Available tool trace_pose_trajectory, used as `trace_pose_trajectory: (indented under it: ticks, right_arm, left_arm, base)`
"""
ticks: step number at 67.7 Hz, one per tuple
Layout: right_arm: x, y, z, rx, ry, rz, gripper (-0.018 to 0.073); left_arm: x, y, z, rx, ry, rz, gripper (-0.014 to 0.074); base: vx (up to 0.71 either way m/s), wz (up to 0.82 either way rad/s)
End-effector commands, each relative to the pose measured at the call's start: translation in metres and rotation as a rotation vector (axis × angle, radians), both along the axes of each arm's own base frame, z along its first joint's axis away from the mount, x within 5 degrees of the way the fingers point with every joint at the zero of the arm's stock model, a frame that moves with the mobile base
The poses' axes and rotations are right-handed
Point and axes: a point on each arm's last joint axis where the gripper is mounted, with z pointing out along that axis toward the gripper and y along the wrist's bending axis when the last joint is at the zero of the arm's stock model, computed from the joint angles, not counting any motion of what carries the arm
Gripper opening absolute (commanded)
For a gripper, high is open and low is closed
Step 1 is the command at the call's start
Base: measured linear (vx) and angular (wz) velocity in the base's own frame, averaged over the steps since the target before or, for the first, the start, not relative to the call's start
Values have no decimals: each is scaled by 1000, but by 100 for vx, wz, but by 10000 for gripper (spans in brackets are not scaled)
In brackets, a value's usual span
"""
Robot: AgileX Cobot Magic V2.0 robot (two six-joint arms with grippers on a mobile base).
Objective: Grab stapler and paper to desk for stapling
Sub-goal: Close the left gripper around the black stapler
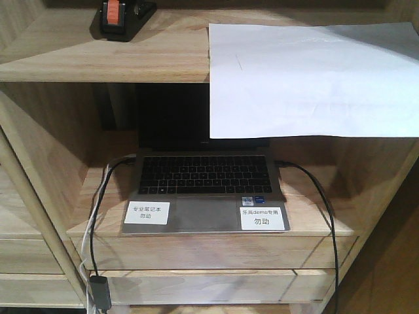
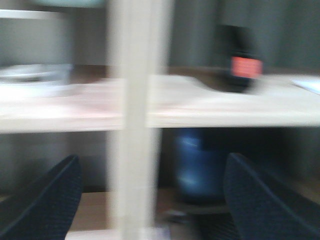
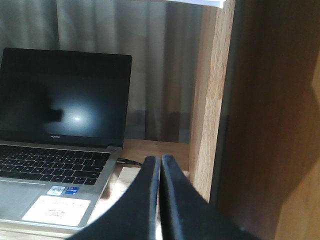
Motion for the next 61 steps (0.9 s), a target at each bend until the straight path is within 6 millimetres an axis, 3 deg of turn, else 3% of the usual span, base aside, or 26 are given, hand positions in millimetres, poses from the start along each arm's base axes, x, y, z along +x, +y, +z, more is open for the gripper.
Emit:
trace_pose_trajectory:
  ticks: [1,21,48,61]
  right_arm:
    - [0,1,-1,-9,-55,5,-9]
    - [0,1,-1,-9,-55,5,-9]
    - [0,1,-1,-9,-55,5,-9]
    - [0,1,-1,-9,-55,5,-9]
  left_arm:
    - [11,-9,19,-4,-55,-90,554]
    - [74,-43,50,11,45,-257,554]
    - [173,-88,124,-13,74,-344,554]
    - [217,-105,139,-9,95,-368,554]
  base:
    - [0,0]
    - [0,0]
    - [0,0]
    - [0,0]
